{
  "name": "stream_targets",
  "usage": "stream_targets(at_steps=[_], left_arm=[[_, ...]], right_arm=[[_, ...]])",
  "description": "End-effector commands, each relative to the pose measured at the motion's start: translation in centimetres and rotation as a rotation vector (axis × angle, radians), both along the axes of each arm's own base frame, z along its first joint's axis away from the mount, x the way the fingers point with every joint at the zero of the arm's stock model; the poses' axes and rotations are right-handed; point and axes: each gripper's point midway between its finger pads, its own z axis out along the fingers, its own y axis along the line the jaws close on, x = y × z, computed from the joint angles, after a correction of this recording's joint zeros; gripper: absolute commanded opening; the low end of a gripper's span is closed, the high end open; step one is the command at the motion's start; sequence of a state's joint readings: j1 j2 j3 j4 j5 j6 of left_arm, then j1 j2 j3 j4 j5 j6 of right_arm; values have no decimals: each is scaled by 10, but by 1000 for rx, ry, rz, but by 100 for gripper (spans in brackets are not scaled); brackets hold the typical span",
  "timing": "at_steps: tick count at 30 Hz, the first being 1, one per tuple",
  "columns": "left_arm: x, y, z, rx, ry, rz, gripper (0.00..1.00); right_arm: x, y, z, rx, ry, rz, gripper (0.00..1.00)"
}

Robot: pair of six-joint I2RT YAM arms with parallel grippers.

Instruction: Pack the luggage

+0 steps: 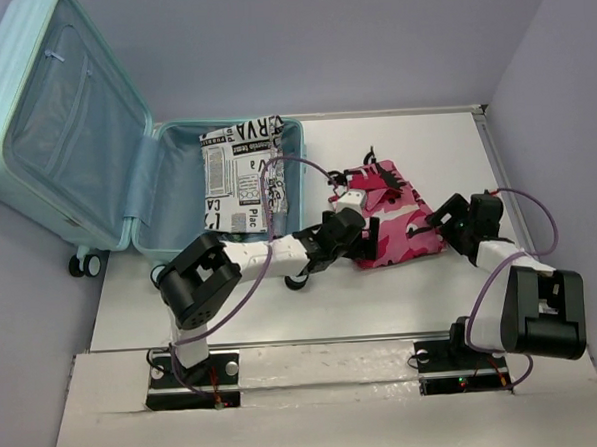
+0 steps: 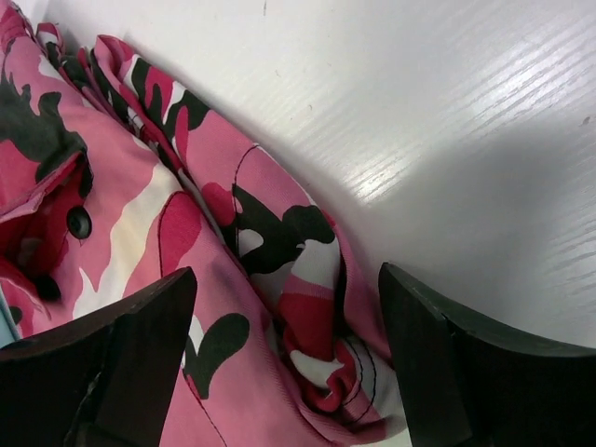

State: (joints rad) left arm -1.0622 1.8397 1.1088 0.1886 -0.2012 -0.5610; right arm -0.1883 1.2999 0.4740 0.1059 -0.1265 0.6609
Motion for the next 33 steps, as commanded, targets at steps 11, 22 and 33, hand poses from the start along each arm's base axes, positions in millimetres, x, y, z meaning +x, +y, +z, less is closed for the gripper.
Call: stream_targets(at_steps=[11, 22, 33], left_arm=[[125, 25, 48, -70, -77, 231, 99], [148, 18, -4, -8, -21, 295, 99], [153, 11, -35, 1, 9, 307, 99]], right_arm=[[-13, -10, 38, -94, -94, -32, 98], [-58, 10, 37, -19, -45, -11, 100], [-65, 24, 14, 98, -12, -28, 99]])
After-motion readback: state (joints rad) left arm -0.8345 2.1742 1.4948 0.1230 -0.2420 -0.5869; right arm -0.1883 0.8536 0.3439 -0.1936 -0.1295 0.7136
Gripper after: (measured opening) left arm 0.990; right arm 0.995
